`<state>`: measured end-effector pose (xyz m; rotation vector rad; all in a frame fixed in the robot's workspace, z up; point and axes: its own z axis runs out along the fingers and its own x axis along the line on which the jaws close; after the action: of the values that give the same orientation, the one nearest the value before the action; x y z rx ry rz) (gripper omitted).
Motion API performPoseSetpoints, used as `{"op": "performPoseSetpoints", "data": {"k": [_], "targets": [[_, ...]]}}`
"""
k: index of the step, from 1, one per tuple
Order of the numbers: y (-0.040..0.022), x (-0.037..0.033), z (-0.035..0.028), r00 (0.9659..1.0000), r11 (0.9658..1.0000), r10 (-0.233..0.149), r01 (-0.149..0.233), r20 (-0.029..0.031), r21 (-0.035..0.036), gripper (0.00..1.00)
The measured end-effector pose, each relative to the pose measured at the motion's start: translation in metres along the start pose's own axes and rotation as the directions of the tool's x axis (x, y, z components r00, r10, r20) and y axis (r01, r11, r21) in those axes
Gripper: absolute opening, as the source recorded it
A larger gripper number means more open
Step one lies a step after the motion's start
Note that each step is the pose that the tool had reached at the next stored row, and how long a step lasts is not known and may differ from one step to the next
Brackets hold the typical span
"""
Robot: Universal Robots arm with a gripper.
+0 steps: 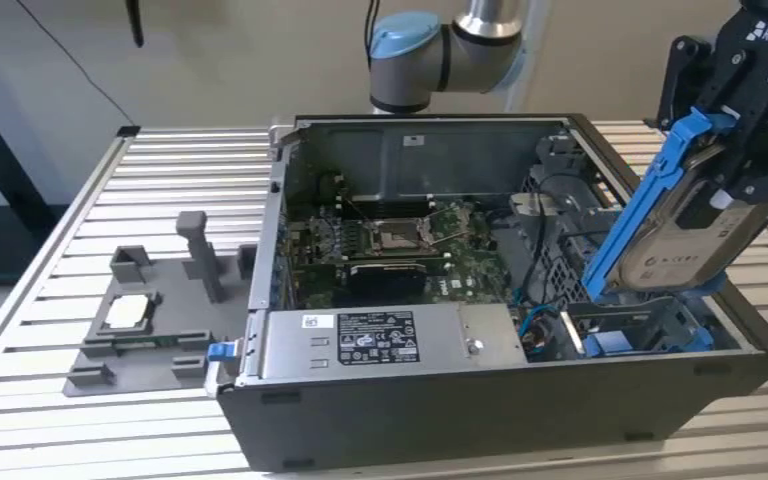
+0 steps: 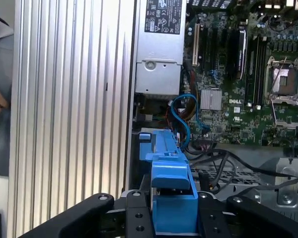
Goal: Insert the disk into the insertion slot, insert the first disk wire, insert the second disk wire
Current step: 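Insert the disk into the insertion slot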
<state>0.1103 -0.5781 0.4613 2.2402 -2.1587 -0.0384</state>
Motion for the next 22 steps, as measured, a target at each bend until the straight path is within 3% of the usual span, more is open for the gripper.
{"op": "performPoseSetpoints", "data": {"k": [8,10,22], "targets": [[-0.0039,0.0022,0.0085,1.0,1.0,-0.002,0.002,-0.0004,0.0021,0.33],[-0.0057,0.0022,0.0213,1.0,0.9999,-0.002,0.002,-0.0008,0.0145,0.33],[-0.0067,-0.0021,0.0402,1.0,0.9999,-0.002,0.002,-0.0008,0.0147,0.33]]}}
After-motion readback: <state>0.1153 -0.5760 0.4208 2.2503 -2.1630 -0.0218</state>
